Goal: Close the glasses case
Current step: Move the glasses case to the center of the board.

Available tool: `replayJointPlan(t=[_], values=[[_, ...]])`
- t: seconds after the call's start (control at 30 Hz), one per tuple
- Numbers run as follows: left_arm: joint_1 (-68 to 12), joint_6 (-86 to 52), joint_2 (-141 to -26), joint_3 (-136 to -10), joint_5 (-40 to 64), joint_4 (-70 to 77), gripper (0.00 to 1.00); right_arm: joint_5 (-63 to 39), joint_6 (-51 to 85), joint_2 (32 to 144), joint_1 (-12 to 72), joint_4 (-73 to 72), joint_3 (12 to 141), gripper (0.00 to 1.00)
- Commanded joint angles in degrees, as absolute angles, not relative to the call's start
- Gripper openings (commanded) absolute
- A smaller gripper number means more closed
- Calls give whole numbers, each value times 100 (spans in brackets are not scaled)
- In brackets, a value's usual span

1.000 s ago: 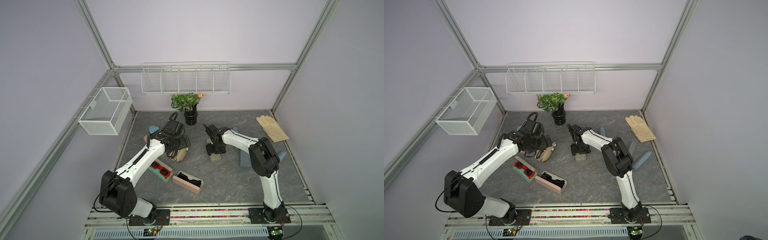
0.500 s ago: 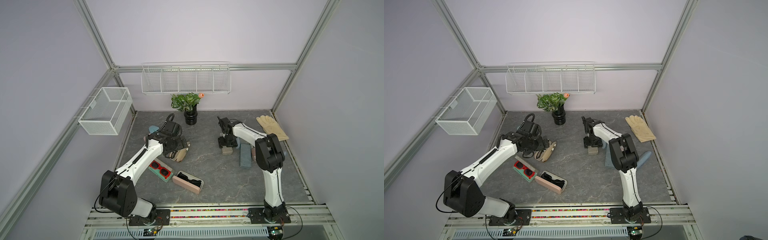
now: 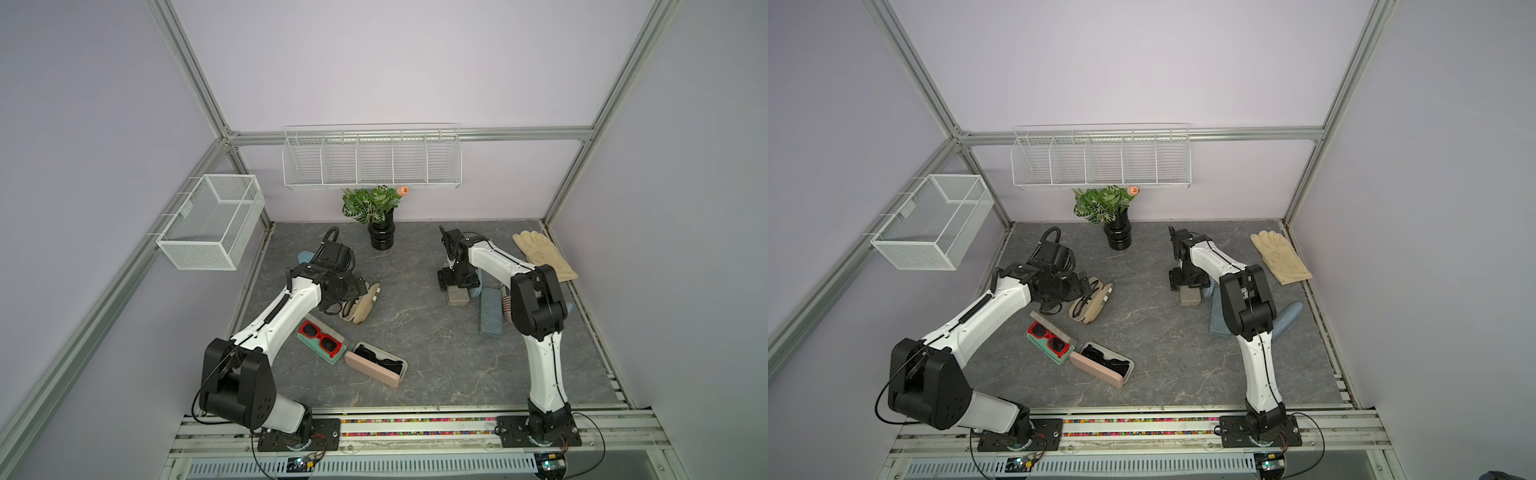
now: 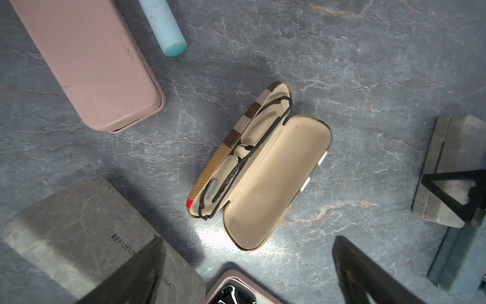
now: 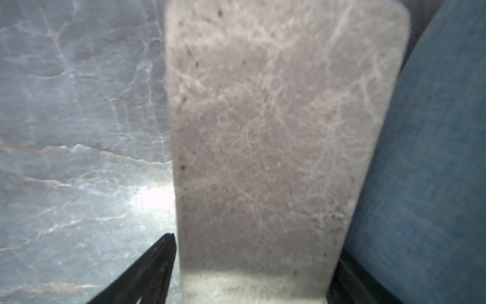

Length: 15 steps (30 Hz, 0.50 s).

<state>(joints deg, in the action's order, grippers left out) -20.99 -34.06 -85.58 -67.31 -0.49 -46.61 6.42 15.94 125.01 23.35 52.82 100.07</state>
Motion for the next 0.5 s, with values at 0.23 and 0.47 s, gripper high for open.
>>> replayJointPlan(t=[0.23, 0.47], values=[[-2033, -2998, -9718, -7392, -210, -4773, 81, 580, 1586, 10932, 2868, 5418, 9217, 86], [-2024, -2927, -10135, -7684, -171, -4763, 60, 483, 1780, 10513, 3151, 5139, 8521, 82]])
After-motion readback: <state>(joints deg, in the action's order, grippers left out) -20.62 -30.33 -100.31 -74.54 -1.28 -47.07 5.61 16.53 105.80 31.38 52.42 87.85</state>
